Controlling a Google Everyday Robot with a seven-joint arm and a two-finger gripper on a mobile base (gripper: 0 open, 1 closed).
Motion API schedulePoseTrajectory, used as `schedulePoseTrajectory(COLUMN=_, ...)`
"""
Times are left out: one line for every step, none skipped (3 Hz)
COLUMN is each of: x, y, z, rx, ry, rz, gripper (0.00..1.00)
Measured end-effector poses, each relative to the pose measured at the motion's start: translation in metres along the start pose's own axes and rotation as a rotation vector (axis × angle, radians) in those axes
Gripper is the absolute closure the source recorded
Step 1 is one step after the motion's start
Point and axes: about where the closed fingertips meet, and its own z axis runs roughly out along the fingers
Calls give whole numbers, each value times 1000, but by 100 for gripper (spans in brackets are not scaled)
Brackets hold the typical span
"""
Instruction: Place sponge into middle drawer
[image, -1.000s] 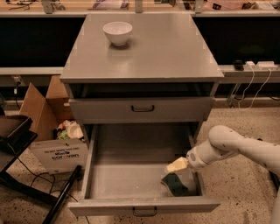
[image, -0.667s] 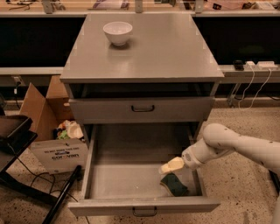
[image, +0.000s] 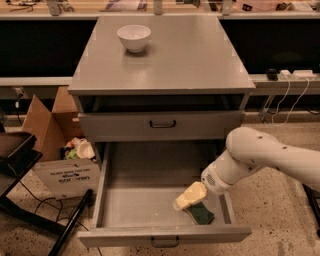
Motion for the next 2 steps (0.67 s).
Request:
schedulePoseTrajectory(x=5, y=54, z=-74, rx=58, ry=53, rz=-58, gripper=0)
schedulePoseTrajectory(x=-3, y=91, z=-123, rx=93, ry=88, rz=-163, gripper=0)
